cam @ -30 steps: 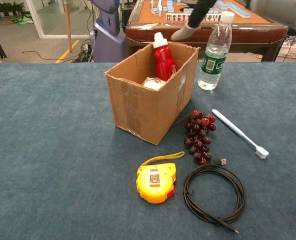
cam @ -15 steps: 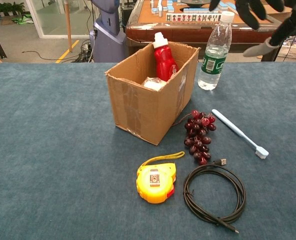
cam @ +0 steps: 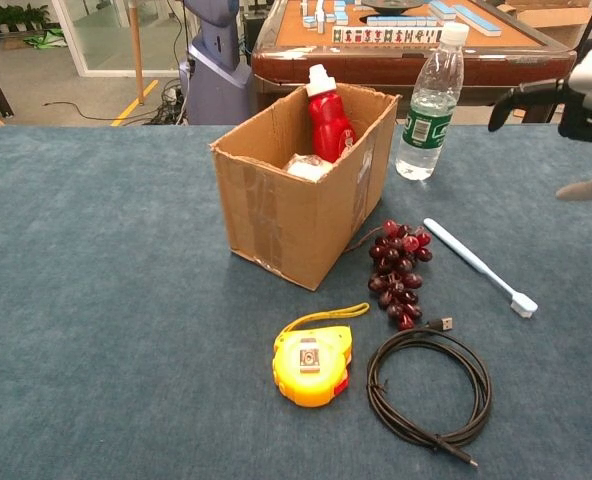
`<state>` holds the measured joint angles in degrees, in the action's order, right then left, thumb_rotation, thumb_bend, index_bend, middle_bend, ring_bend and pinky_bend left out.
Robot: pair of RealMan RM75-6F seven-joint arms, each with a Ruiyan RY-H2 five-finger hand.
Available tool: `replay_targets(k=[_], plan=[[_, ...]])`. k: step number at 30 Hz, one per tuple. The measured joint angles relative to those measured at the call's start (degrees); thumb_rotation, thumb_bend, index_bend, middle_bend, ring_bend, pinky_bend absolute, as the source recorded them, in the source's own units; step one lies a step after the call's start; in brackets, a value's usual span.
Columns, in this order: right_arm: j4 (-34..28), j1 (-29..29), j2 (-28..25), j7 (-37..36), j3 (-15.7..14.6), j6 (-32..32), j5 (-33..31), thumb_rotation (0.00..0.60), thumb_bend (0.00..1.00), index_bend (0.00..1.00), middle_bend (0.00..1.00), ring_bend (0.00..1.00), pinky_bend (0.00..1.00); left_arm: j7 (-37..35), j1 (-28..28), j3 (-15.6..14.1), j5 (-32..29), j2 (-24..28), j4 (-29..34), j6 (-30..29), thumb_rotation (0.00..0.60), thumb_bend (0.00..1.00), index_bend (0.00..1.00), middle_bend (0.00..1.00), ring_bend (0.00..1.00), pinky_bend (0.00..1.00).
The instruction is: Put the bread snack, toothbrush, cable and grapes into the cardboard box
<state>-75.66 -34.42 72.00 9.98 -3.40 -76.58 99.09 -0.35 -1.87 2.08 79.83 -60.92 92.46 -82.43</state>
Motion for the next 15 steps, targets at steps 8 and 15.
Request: replay_targets(k=[8,15], plan=[[6.5,2.4,3.8,-3.0,-1.7,0.5,0.9,0.600,0.00,0.31,1.00,0.93,0.93,0.1,-0.1,0.1,-0.4,-0.1,-0.2,0.3,0.600,0.21,0.38,0.40,0.31,0.49],[11.5,3.5,7.1,-4.6,-2.3,1.3,1.4,0.600,0.00,0.31,1.00,0.93,0.93,0.2,-0.1,0.1,-0.6,-0.1,-0.1,0.6,0.600,0.21,0.38,0.40,0.31,0.49]])
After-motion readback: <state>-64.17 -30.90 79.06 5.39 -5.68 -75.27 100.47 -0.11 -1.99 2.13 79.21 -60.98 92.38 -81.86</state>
